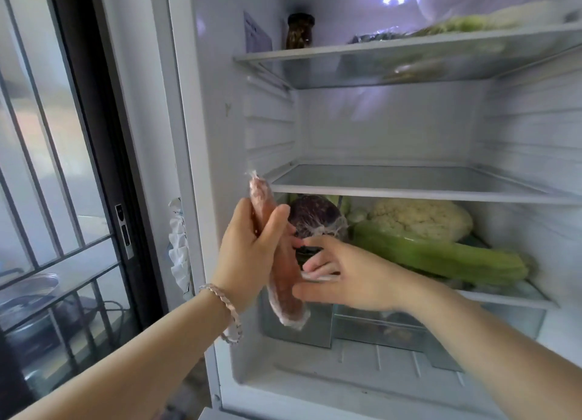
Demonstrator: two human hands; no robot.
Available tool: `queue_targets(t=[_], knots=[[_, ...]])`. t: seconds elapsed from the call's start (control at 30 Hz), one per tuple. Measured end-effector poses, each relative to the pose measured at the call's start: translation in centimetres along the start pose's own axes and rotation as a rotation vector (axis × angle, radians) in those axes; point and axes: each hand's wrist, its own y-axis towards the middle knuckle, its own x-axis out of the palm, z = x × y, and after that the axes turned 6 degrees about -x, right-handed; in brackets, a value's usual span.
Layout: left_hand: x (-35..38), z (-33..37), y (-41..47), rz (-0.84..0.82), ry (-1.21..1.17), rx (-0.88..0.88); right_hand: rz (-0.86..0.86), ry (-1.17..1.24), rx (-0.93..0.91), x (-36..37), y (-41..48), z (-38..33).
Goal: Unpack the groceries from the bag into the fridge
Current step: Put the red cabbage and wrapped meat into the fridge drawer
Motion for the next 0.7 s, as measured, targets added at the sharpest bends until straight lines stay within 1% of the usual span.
queue_targets(t=[0.03,0.1,0.17,0.23,0.3,0.33,0.4,0.43,0.5,0.53,0.57,0.6,0.7], knots=[[0.5,1.0,0.5,-0.011,-0.130,-0.008,0.046,0.003,-0.059,0.0,-0.3,-0.4],[1.5,2.9,1.4,-0.073,-0.323,-0.029,0.216,0.011,-0.161,-0.4,-0.7,-1.0],[2.2,3.7,2.6,-0.155,-0.361,-0.039,0.365,-0.010,-0.210,-1.1,-1.2,-1.3],[2.4,4.4,3.7,-0.237,-0.230,0.030,0.491,-0.099,-0.253,-1.9,-1.9,-1.4],[2.2,5.2,5.1,-0.278,0.049,0.219,0.666,-0.182,-0.292,-3.2,-2.6,-1.7],[1.8,5.5,5.9,-0.249,0.220,0.324,0.770,-0.204,-0.311,-4.0,-2.8,-2.0],[1.1,6.6,7.8,-0.066,0.507,0.494,0.934,-0.201,-0.330,-5.9,-3.3,-2.5],[0.8,7.4,8.8,0.055,0.617,0.614,0.987,-0.180,-0.336,-6.9,-3.5,-2.9],[0.5,8.7,11.5,0.264,0.825,0.914,1.057,-0.148,-0.367,-9.1,-3.7,-3.9],[0.6,9.2,13.1,0.336,0.909,1.033,1.082,-0.160,-0.376,-10.2,-3.7,-4.6],[0.7,9.5,14.8,0.361,0.961,1.094,1.093,-0.187,-0.385,-11.1,-3.8,-5.6],[0.9,9.8,16.0,0.376,0.998,1.091,1.093,-0.227,-0.402,-12.1,-3.9,-6.5],[1.6,10.2,17.5,0.411,1.013,0.940,1.058,-0.441,-0.436,-15.2,-3.3,-9.7]])
